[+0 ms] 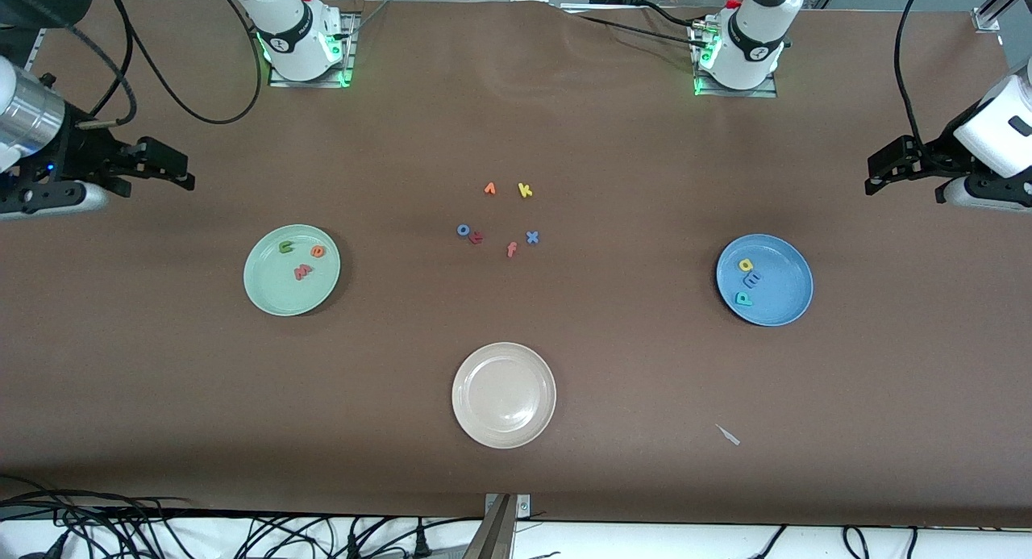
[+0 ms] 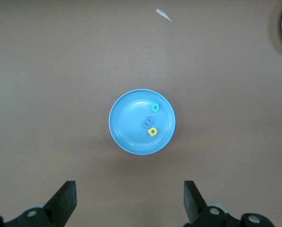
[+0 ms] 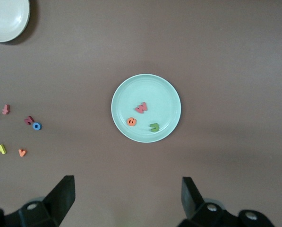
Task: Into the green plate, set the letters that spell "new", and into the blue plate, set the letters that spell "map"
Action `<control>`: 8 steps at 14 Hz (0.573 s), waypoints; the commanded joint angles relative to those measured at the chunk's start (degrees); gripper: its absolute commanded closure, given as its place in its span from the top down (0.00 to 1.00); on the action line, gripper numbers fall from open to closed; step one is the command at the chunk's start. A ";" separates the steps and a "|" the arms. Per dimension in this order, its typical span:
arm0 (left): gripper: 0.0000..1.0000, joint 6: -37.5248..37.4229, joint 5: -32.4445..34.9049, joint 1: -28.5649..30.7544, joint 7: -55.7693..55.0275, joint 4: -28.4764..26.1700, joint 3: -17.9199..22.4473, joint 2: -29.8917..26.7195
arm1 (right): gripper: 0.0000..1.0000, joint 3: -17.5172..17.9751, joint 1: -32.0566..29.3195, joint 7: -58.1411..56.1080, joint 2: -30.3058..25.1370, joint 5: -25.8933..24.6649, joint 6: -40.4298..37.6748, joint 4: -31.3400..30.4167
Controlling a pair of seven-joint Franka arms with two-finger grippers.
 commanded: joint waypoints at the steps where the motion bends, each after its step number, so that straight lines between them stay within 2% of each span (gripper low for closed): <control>1: 1.00 0.57 -1.53 -0.10 0.95 -0.28 0.43 -0.09 | 1.00 3.22 -2.48 1.21 -2.06 -2.09 0.11 -1.73; 8: 1.00 0.57 -1.44 -0.18 0.95 -0.28 0.34 -0.09 | 1.00 3.57 -2.47 1.03 -1.71 -2.18 -0.77 -0.16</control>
